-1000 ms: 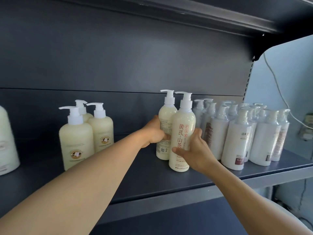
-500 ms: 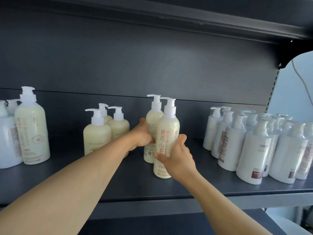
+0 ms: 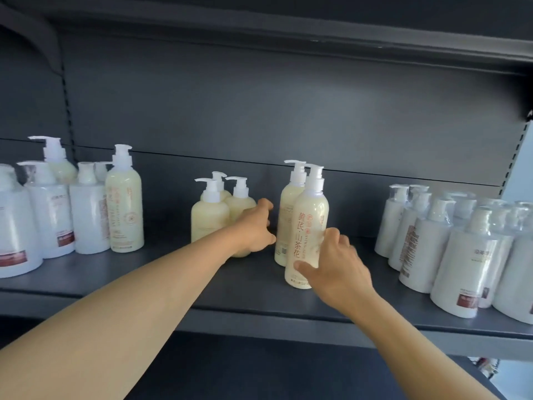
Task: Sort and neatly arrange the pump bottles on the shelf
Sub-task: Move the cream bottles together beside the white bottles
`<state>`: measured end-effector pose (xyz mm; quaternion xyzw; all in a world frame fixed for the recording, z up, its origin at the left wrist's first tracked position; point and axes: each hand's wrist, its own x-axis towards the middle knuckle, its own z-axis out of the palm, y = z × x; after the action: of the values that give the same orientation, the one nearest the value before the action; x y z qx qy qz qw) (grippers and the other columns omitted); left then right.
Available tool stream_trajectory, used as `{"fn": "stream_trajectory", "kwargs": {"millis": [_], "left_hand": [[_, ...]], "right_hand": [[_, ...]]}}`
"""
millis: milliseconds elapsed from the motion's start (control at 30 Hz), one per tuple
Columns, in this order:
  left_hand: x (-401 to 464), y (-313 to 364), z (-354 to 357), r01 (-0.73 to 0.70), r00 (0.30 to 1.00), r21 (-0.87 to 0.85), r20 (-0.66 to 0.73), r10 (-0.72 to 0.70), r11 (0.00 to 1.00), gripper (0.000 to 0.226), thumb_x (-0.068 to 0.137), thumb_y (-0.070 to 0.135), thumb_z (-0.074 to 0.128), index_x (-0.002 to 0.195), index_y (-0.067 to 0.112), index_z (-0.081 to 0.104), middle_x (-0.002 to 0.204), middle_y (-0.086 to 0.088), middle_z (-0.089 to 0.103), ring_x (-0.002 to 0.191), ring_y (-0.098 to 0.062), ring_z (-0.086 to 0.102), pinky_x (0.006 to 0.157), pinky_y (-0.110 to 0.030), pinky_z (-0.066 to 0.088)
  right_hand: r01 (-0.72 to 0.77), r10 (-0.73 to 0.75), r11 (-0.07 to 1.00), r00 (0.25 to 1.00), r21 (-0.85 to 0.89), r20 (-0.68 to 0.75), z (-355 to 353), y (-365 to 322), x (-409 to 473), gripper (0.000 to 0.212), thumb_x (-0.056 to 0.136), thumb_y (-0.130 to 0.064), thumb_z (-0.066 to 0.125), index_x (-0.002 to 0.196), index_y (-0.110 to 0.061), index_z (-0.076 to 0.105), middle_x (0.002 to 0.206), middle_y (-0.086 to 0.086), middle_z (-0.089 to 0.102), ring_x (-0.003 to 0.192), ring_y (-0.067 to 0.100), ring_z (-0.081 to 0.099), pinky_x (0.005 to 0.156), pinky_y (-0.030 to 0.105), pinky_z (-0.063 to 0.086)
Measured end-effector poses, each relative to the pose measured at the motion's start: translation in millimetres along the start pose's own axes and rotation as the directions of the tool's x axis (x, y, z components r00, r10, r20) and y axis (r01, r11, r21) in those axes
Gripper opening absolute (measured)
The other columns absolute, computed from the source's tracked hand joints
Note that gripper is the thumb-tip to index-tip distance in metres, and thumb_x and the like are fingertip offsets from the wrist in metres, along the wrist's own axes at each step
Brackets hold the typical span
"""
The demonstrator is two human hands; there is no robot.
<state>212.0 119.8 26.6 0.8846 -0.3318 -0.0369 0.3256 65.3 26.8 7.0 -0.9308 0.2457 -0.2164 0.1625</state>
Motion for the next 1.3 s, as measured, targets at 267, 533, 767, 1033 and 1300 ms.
{"fn": "stream_trajectory", "kwargs": {"millis": [267, 533, 767, 1033, 1300], "left_hand": [[-85, -41, -51, 0.044, 0.998, 0.235, -0.053, -0.032, 0.971, 0.045, 0.084, 0.017, 0.062, 0.125, 0.026, 0.046, 0.117, 0.004, 0.054, 0.106, -0.019, 0.055, 0.094, -0.040, 0.048], [-145, -109, -106, 0.191, 0.975, 0.240, -0.159, -0.155, 0.952, 0.049, 0.086, 0.023, 0.063, 0.131, 0.023, 0.043, 0.130, -0.003, 0.051, 0.117, -0.020, 0.051, 0.097, -0.036, 0.045], [-163, -167, -161, 0.262, 0.925, 0.264, -0.342, -0.164, 0.928, 0.048, 0.086, 0.022, 0.062, 0.130, 0.022, 0.043, 0.126, -0.002, 0.054, 0.106, -0.020, 0.055, 0.090, -0.038, 0.049], [-145, -218, -233, 0.125, 0.805, 0.377, -0.580, 0.128, 0.918, 0.032, 0.087, 0.024, 0.061, 0.117, 0.020, 0.051, 0.112, 0.002, 0.056, 0.110, -0.020, 0.048, 0.084, -0.036, 0.046], [-85, -262, -309, 0.015, 0.789, 0.064, -0.613, 0.028, 0.998, 0.044, 0.087, 0.030, 0.060, 0.125, 0.013, 0.045, 0.110, -0.002, 0.053, 0.101, -0.019, 0.049, 0.079, -0.028, 0.040]], "right_hand": [[0.320, -0.319, 0.948, 0.947, 0.004, 0.042, -4, -56, -33, 0.061, 0.085, -0.040, 0.062, 0.132, -0.013, 0.034, 0.129, 0.006, 0.041, 0.119, 0.025, 0.040, 0.092, 0.033, 0.041], [0.468, -0.462, 0.884, 0.873, 0.001, 0.156, 29, -130, -39, 0.065, 0.084, -0.039, 0.063, 0.135, -0.015, 0.031, 0.129, 0.007, 0.039, 0.121, 0.027, 0.038, 0.098, 0.039, 0.041], [0.471, -0.481, 0.877, 0.867, 0.099, 0.128, 69, -201, -21, 0.073, 0.084, -0.033, 0.065, 0.141, -0.014, 0.022, 0.134, 0.010, 0.036, 0.122, 0.027, 0.041, 0.100, 0.039, 0.041], [0.279, -0.312, 0.929, 0.944, 0.242, 0.109, 111, -278, 25, 0.084, 0.084, -0.030, 0.067, 0.144, -0.012, 0.012, 0.141, 0.016, 0.032, 0.123, 0.031, 0.044, 0.098, 0.040, 0.042], [0.126, -0.159, 0.916, 0.986, 0.381, 0.057, 129, -324, 66, 0.090, 0.085, -0.029, 0.066, 0.147, -0.016, 0.002, 0.139, 0.013, 0.039, 0.120, 0.030, 0.048, 0.089, 0.038, 0.044]]}}
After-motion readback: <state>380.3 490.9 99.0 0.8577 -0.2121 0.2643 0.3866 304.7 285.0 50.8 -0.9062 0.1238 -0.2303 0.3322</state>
